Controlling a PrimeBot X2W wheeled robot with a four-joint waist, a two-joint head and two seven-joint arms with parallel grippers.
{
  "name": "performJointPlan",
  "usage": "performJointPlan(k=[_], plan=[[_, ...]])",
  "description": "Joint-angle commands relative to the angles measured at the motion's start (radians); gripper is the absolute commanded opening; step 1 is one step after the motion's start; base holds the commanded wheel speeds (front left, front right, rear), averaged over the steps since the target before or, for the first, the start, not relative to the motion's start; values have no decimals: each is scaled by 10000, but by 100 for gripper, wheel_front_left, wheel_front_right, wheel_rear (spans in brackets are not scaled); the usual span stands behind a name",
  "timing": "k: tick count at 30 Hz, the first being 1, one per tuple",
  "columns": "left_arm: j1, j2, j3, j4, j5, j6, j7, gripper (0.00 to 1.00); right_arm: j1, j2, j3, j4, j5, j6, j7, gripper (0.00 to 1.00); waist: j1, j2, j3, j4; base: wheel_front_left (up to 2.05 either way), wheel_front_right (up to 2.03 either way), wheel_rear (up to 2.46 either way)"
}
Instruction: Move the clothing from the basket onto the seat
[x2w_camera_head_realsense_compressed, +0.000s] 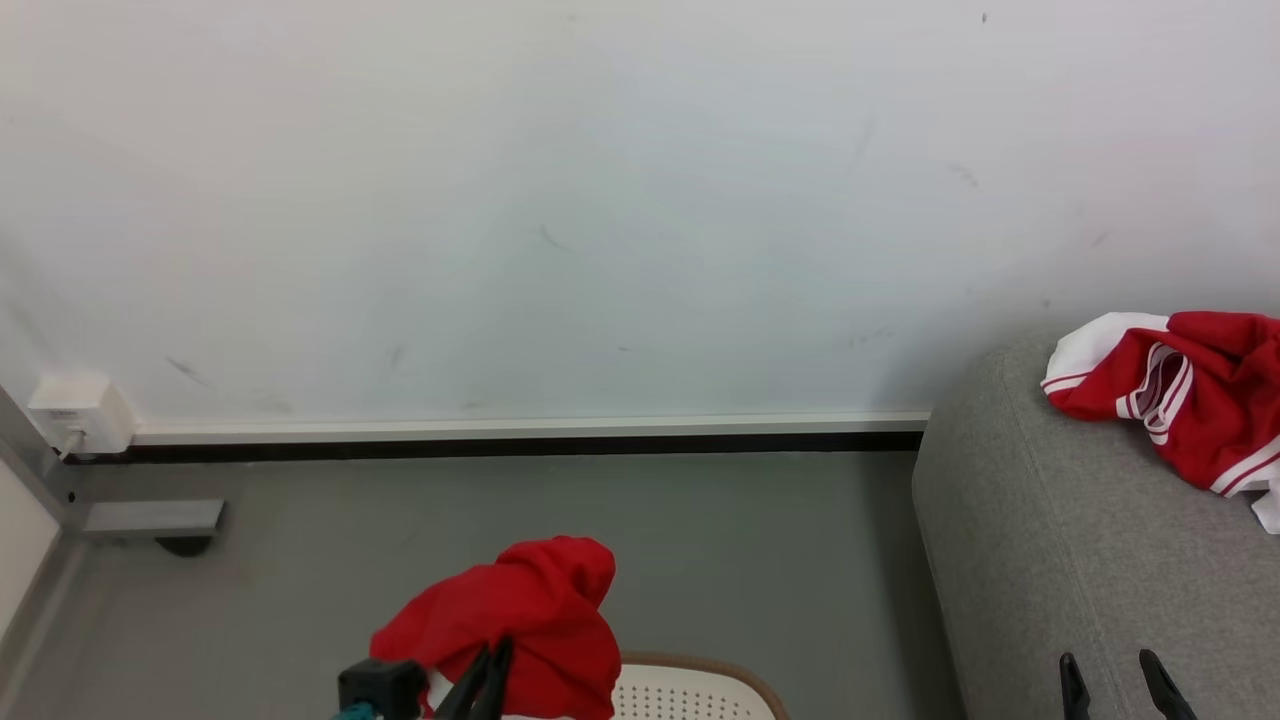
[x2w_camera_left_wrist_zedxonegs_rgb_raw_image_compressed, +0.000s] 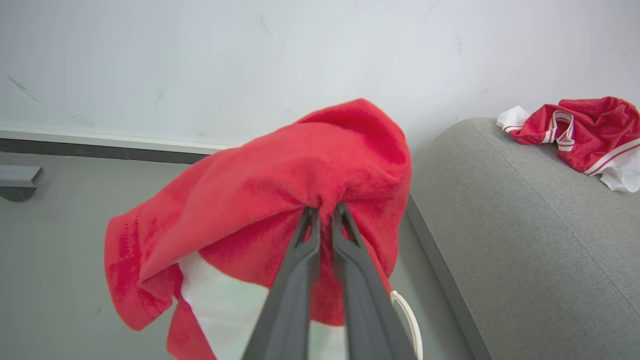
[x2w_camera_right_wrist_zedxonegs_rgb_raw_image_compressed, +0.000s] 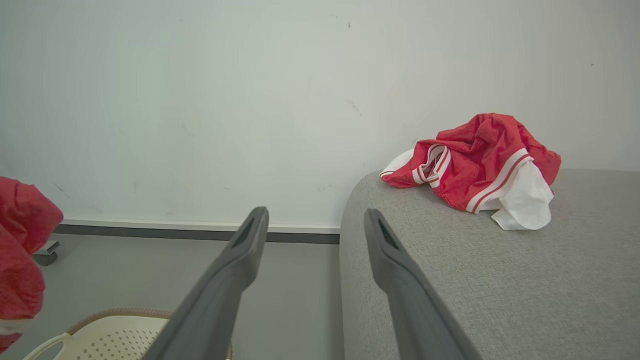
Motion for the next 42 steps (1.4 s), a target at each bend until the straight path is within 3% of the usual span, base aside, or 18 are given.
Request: performJointPlan(k=[1, 12, 25, 35, 42], plan=[[169, 110, 20, -150, 74, 62, 40, 0, 93, -6, -30, 79, 105, -26, 3, 100, 2, -1, -68, 14, 0, 0, 0], [767, 406, 32, -1311, -85, 504, 433, 0, 124, -6, -87, 346, 107, -26, 3, 100, 2, -1, -255, 108, 0, 0, 0], [837, 832, -102, -2330, 67, 711, 893, 0, -169, -66, 213, -15, -124, -26, 3, 100, 2, -1, -132, 75, 0, 0, 0], [389, 1744, -602, -3930, 608, 525, 2104, 0, -905, -1514, 2274, -889, 186, -26, 3, 100, 2, -1, -77, 40, 0, 0, 0], [25, 1980, -1200, -4875, 891, 160, 2974, 0, -1834, -2859, 5063, -1376, 1098, -26, 485, 100, 2, -1, -46, 45, 0, 0, 0]])
